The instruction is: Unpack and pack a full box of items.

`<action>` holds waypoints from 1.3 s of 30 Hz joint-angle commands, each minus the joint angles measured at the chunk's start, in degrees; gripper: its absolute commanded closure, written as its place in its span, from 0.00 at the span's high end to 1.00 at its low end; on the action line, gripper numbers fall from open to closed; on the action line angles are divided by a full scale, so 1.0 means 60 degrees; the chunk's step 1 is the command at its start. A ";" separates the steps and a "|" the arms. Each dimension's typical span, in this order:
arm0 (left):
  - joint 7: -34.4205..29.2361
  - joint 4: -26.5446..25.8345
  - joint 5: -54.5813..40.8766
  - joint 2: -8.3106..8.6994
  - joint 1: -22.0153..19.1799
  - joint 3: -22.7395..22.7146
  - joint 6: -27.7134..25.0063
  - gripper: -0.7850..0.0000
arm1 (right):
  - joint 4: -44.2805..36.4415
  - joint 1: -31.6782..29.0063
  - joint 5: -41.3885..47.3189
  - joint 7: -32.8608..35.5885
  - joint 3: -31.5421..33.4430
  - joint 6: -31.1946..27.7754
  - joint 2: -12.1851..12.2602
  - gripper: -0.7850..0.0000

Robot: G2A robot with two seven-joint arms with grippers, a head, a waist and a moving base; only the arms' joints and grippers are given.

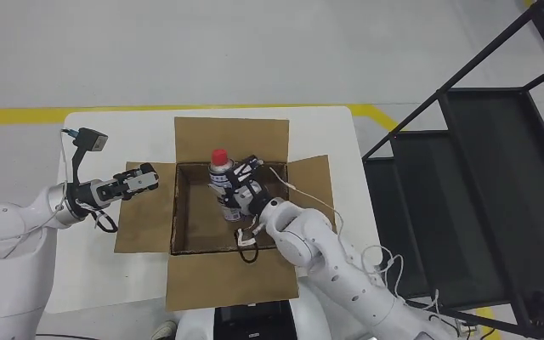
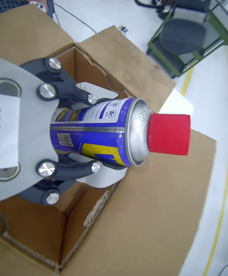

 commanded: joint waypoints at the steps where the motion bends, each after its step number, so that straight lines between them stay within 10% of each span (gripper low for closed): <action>1: 0.0000 0.0000 0.0000 0.0000 0.0000 0.0000 0.0000 1.00 | -0.0215 -0.0448 0.0230 -0.0893 0.0431 -0.0241 0.0070 0.00; 11: 0.0000 0.0000 0.0000 0.0000 0.0000 0.0000 0.0000 1.00 | -0.1525 -0.2594 -0.0405 -0.4268 0.1893 -0.1403 0.0413 0.00; 25: 0.0104 -0.0104 0.0106 0.0007 0.0008 -0.0042 -0.0004 1.00 | -0.1599 -0.2684 -0.0429 -0.4324 0.1901 -0.1534 0.0428 0.00; 32: -0.0147 -0.0957 0.1297 0.0310 0.0953 -0.2344 -0.0076 1.00 | -0.1599 -0.2684 -0.0429 -0.4324 0.1901 -0.1534 0.0428 0.00; 39: 0.0086 0.0234 0.1747 0.0402 0.2046 -0.3394 -0.0652 1.00 | -0.1599 -0.2684 -0.0429 -0.4324 0.1901 -0.1534 0.0428 0.00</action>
